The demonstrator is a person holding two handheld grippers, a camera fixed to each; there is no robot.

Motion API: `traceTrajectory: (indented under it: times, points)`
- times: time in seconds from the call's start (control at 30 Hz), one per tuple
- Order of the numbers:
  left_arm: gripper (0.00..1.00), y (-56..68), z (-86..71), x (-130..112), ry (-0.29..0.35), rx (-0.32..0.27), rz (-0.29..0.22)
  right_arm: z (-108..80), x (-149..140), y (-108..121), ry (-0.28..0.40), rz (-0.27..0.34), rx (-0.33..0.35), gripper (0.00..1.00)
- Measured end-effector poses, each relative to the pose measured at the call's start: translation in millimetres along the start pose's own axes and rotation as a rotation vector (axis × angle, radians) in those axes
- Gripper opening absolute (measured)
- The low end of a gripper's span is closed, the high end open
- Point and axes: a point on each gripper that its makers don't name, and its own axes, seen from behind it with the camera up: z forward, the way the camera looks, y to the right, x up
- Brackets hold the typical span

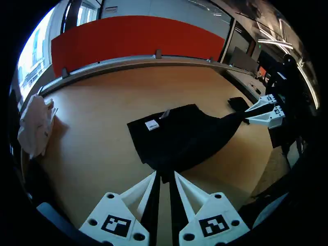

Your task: Fold towel

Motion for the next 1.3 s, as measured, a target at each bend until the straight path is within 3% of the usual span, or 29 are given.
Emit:
traceTrajectory:
  times: [0.43,1.3]
  points:
    - [0.15,3.4,-17.0,11.4,0.012,-0.010,0.002,-20.1,5.3,-9.0,0.001,0.000,0.016,0.17]
    - [0.15,8.8,-25.2,19.1,0.020,-0.031,-0.007,-25.6,9.1,-11.0,0.004,0.006,0.024,0.17]
